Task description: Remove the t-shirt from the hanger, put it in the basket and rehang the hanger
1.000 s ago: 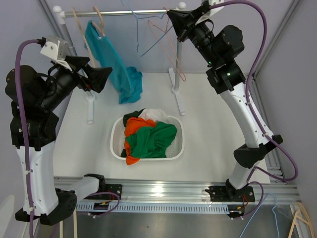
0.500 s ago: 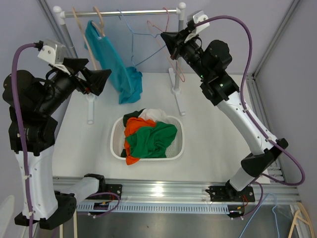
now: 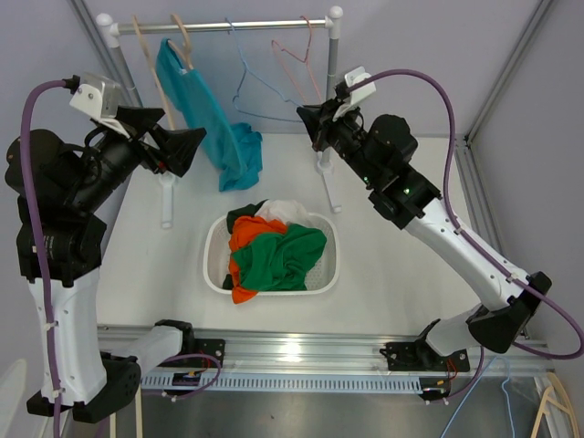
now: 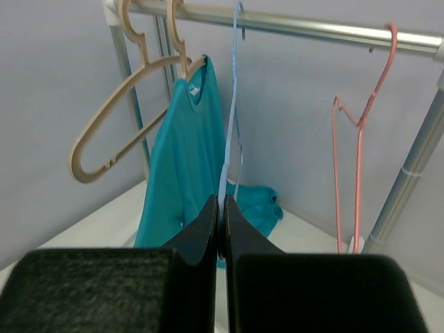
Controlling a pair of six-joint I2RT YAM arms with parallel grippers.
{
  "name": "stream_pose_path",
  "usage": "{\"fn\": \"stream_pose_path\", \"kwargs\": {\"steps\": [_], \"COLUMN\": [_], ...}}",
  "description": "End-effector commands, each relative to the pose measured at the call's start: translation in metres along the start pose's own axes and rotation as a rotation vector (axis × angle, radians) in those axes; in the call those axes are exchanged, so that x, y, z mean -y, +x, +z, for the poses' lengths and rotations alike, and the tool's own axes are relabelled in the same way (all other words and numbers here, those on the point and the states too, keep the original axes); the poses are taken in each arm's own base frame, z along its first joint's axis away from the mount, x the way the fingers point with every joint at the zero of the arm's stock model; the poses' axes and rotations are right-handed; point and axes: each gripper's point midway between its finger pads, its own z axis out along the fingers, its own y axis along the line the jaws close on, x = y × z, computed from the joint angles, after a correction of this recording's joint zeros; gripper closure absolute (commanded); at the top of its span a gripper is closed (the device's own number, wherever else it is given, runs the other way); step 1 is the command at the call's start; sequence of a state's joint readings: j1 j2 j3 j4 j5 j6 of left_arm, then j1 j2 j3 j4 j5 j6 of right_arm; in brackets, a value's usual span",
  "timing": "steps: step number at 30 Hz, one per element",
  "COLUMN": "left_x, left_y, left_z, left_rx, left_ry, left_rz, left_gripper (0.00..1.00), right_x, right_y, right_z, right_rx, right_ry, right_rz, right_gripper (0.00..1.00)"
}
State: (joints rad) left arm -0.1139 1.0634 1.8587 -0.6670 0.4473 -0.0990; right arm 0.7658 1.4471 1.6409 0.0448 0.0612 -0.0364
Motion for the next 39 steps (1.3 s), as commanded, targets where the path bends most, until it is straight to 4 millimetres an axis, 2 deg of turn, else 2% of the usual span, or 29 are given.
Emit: {"fn": "stream_pose_path", "kwargs": {"steps": [1,11,17,20,21,25,27,33,35,37,39], "left_x": [0.005,0.007,0.008,0.008,0.008,0.009,0.010,0.009,0.009,0.009,0.009], "left_y": [-0.006,-0.010,-0.009,-0.009,-0.009,-0.010,-0.010,-0.010,-0.010,-0.011,-0.011], "left_z": [0.000,-0.003,-0.004,-0.004,-0.005,-0.005,-0.005,-0.005,-0.005,-0.006,-0.006], "left_rx": [0.022,0.033,0.031,0.031,0.033,0.034,0.034,0.033,0.034,0.035,0.038], "left_ry": [0.021,0.024,0.025,0.024,0.024,0.026,0.033,0.029,0.026,0.024,0.025], "left_rz": [-0.013,-0.007,-0.006,-0.006,-0.006,-0.008,-0.009,-0.010,-0.008,-0.007,-0.006], "left_gripper": [0.02,0.02,0.02,0.02,0.02,0.02,0.02,0.02,0.02,0.02,0.01], "right_x": [-0.002,-0.017,-0.027,-0.024,-0.022,-0.026,-0.026,-0.025,-0.025,-0.026,-0.024], "right_y": [-0.007,0.058,0.122,0.153,0.158,0.162,0.160,0.155,0.150,0.144,0.141], "right_z": [-0.015,-0.009,-0.002,-0.006,-0.007,-0.011,-0.012,-0.012,-0.010,-0.008,-0.006], "right_rx": [0.001,-0.130,-0.254,-0.314,-0.321,-0.321,-0.318,-0.304,-0.292,-0.281,-0.275], "right_ry": [0.018,-0.001,0.001,0.047,0.052,0.043,0.044,0.045,0.043,0.040,0.049], "right_rz": [0.036,0.077,0.112,0.101,0.101,0.118,0.120,0.123,0.122,0.119,0.116], "right_gripper": [1.00,1.00,1.00,1.00,1.00,0.99,0.87,0.84,0.74,0.71,0.61]}}
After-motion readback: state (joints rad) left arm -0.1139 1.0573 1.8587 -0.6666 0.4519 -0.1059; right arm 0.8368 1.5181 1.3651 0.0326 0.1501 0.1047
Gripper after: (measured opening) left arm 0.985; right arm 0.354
